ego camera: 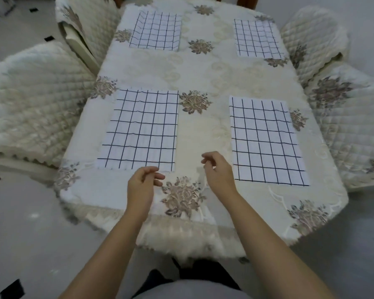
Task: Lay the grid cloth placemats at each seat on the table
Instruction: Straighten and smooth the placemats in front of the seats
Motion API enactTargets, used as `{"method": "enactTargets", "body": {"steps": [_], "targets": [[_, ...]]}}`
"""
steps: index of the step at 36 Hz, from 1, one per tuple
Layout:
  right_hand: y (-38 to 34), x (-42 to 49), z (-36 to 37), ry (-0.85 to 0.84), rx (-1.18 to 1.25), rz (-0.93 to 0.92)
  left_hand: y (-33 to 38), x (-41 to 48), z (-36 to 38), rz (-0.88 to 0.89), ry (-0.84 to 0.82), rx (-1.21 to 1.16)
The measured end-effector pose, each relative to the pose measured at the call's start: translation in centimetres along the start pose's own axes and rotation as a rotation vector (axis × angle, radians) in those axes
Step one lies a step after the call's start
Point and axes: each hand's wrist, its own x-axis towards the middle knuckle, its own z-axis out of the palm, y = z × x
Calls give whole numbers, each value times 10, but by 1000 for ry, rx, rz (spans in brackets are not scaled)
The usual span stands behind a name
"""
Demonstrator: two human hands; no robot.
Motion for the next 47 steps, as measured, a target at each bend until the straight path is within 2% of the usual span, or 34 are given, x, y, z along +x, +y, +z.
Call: {"method": "enactTargets", "body": {"steps": [7, 15, 21, 31, 37, 41, 47], "targets": [[-45, -65, 62, -145, 197, 36, -24, -43, -107, -105, 120, -95], [-97, -100, 141, -367, 221, -26, -32, -68, -200, -141, 361, -182], [-141, -92, 195, -534, 242, -88, -22, -51, -234, -191, 478, -274], [-231, -57, 305, -781, 291, -203, 17, -1, -314, -175, 673, -279], [-262, -62, 376, -915, 266, -270, 18, 25, -373, -187, 722, -290], [-283, -64, 434, -1006, 265, -222, 8, 53, -425, -241, 721, -300], [-331, -57, 538, -894, 314, -137, 9, 107, -534, -247, 672, -274]]}}
